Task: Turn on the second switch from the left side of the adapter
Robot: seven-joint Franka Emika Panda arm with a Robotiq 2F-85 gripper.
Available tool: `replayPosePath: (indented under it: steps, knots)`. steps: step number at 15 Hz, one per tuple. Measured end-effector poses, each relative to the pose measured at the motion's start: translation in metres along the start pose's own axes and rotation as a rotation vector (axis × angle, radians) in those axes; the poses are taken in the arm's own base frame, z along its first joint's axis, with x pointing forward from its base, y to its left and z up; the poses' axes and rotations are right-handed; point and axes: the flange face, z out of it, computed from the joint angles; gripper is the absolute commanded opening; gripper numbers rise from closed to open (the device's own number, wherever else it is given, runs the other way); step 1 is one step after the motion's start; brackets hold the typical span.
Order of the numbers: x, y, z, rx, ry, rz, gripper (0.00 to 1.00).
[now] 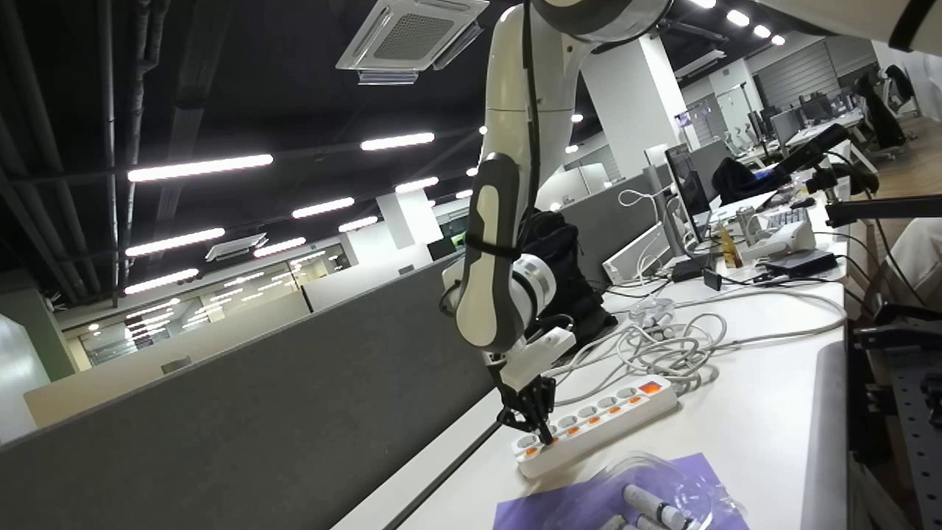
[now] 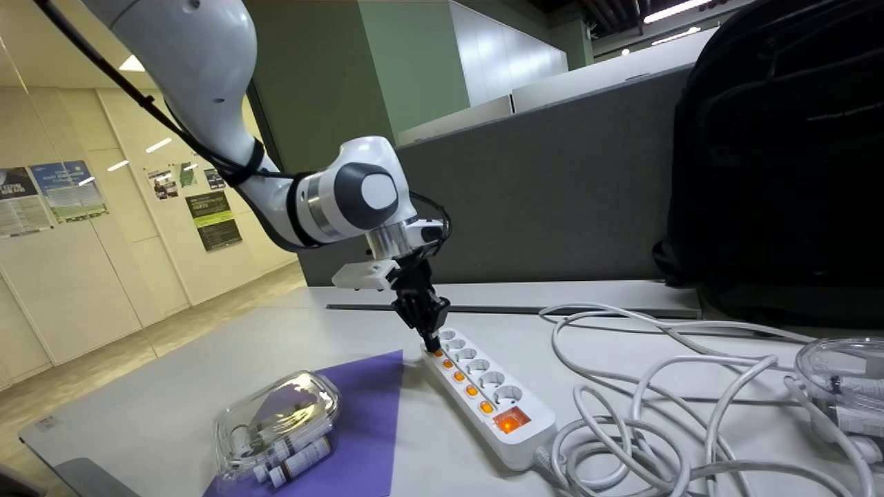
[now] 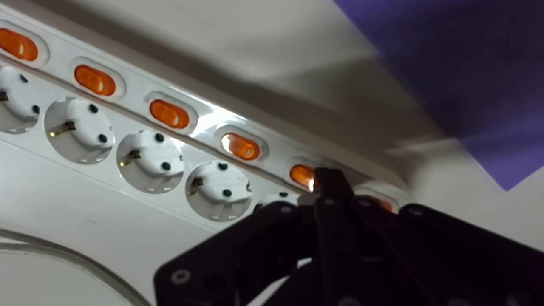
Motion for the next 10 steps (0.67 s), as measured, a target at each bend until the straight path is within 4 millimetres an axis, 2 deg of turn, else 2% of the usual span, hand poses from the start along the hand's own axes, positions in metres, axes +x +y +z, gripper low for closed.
replayPosePath:
  steps: [10]
  knots:
    - [0.015,0.005,0.006,-0.016,-0.089,0.031,0.00]
